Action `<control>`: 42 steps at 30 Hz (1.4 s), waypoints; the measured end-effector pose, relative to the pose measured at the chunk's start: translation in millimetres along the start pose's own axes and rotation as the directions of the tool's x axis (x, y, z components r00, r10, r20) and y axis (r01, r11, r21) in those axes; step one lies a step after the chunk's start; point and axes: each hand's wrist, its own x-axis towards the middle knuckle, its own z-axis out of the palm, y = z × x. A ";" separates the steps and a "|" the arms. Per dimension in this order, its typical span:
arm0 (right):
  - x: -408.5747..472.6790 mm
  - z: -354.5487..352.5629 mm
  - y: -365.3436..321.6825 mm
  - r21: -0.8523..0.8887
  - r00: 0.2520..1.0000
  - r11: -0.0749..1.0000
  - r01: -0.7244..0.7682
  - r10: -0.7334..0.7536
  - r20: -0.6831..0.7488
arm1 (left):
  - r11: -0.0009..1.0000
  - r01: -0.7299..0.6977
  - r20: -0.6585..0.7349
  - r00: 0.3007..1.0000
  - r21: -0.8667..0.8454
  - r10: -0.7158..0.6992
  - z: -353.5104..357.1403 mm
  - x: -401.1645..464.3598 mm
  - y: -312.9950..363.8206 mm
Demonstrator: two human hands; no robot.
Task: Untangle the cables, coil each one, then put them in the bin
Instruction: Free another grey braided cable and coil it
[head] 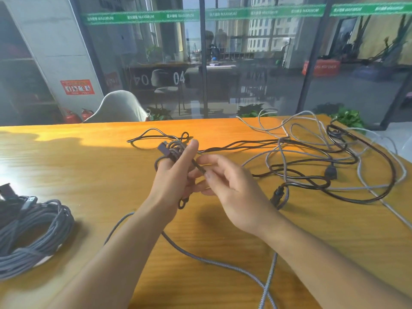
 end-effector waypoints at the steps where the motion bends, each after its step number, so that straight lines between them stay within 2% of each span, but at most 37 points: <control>1: 0.2 0.0 0.5 -0.033 0.999 0.999 -0.019 0.018 -0.026 | 1.000 0.012 -0.013 1.000 0.011 -0.011 -1.1 2.4 -1.6; 4: -1.1 -2.2 1.1 -0.260 0.994 0.961 -0.092 0.074 -0.078 | 1.000 0.020 -0.077 0.997 -0.017 -0.022 -3.6 8.3 -3.3; 6: -2.6 -5.6 2.0 -0.496 0.992 0.861 -0.109 0.123 -0.005 | 0.998 -0.013 -0.134 0.991 -0.064 0.005 -9.9 12.5 0.2; 9: -4.9 -2.8 6.2 -0.588 0.973 0.808 -0.032 0.160 0.166 | 0.997 -0.040 -0.166 0.986 -0.073 0.027 -23.5 17.6 3.2; 12: -5.2 -0.1 8.9 -0.479 0.945 0.877 0.034 0.127 0.300 | 0.995 -0.054 -0.189 0.981 -0.089 0.037 -32.1 19.4 5.2; 14: -4.5 0.7 14.7 -0.293 0.913 0.956 -0.030 0.146 0.381 | 0.991 -0.086 -0.177 0.982 -0.103 0.067 -33.0 18.8 7.5; 16: -3.6 0.6 23.7 -0.126 0.889 0.988 -0.090 0.137 0.436 | 0.982 -0.110 -0.142 0.986 -0.154 0.088 -30.2 15.9 11.5; 18: -2.3 0.7 31.7 -0.071 0.875 0.993 -0.098 0.120 0.469 | 0.970 -0.123 -0.088 0.990 -0.210 0.107 -25.5 10.0 16.0; 20: 0.3 -1.7 36.9 -0.109 0.864 0.990 -0.094 0.136 0.485 | 0.957 -0.137 -0.010 0.990 -0.254 0.139 -21.9 3.7 20.7; 24: 5.7 -11.1 40.2 -0.311 0.906 0.950 -0.010 0.140 0.399 | 0.927 -0.127 0.130 0.974 -0.353 0.183 -26.5 -2.0 32.7; 29: 20.9 -40.7 57.2 -0.642 0.966 0.760 0.101 0.079 0.246 | 0.892 -0.104 0.108 0.980 -0.440 0.168 -52.7 0.1 46.7; 33: 32.3 -81.9 81.7 -0.804 0.996 0.593 0.035 0.050 0.080 | 0.880 -0.096 0.149 0.971 -0.466 0.185 -75.0 -1.7 53.4; 34: 33.0 -89.1 83.7 -0.808 0.997 0.589 -0.002 0.064 0.044 | 0.882 -0.080 0.177 0.967 -0.465 0.181 -76.2 -3.0 53.1; 37: 27.6 -97.9 75.6 -0.738 0.970 0.658 -0.148 0.241 0.020 | 0.905 -0.009 0.294 0.944 -0.426 0.148 -69.2 -5.5 51.2; 39: 23.6 -105.2 70.7 -0.640 0.931 0.743 -0.196 0.346 0.116 | 0.917 0.027 0.362 0.923 -0.397 0.130 -65.1 -4.8 49.9; 42: 15.2 -120.6 56.0 -0.467 0.871 0.860 -0.207 0.379 0.312 | 0.914 0.069 0.430 0.895 -0.399 0.120 -66.5 -2.9 46.9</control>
